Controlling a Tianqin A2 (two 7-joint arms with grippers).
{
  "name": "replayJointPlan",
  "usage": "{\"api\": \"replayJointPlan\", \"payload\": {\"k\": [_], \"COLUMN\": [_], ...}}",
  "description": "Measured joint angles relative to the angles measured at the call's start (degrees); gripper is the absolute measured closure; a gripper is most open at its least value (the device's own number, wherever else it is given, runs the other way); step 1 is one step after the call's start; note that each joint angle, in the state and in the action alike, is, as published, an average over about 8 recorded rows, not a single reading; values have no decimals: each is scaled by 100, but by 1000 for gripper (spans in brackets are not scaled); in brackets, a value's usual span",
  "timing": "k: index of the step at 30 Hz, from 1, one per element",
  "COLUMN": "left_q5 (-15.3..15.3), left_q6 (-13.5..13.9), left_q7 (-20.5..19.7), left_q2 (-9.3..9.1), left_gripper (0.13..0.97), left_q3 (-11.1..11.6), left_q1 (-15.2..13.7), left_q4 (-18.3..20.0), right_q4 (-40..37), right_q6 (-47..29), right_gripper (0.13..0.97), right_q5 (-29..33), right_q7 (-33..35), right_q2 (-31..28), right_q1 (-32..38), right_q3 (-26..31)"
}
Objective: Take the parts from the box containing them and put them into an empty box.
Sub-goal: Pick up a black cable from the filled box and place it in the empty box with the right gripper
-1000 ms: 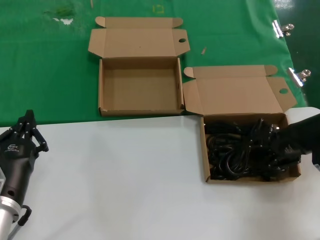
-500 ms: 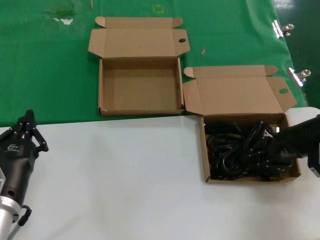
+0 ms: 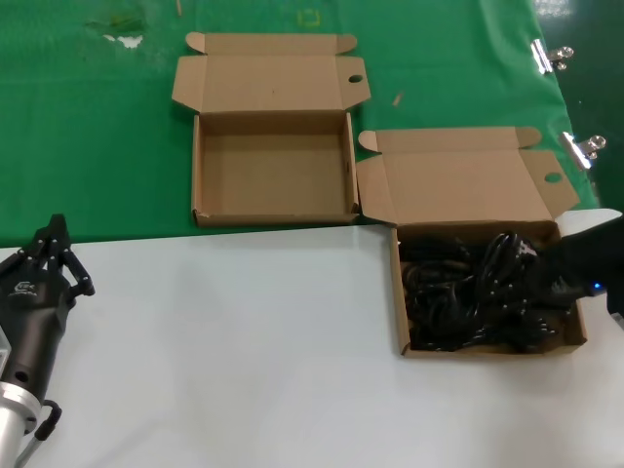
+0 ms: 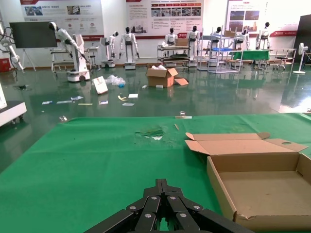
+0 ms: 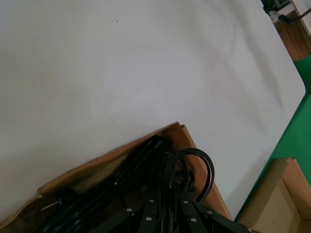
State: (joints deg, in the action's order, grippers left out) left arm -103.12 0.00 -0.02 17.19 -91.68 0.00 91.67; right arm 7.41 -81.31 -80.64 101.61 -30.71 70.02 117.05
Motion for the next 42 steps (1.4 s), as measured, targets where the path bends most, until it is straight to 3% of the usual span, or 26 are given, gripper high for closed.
{"api": "replayJointPlan", "payload": {"k": [11, 24, 31, 42], "left_q5": [0, 0, 0, 0], "left_q6": [0, 0, 0, 0], "left_q7": [0, 0, 0, 0], "left_q2": [0, 0, 0, 0], "left_gripper": [957, 957, 957, 957], "left_q3": [0, 0, 0, 0], "left_q1": [0, 0, 0, 0], "left_q4": [0, 0, 0, 0], "right_q4": [1513, 3019, 2892, 1539], "right_q6": [-122, 171, 576, 1243], "right_gripper": [924, 924, 924, 924], "right_q5": [-150, -349, -315, -233], "right_q7": [-1296, -3958, -4366, -3803], "right_q2": [-395, -436, -8, 993], "right_q1": [-275, -513, -320, 272], "right_q3": [-35, -91, 6, 131]}}
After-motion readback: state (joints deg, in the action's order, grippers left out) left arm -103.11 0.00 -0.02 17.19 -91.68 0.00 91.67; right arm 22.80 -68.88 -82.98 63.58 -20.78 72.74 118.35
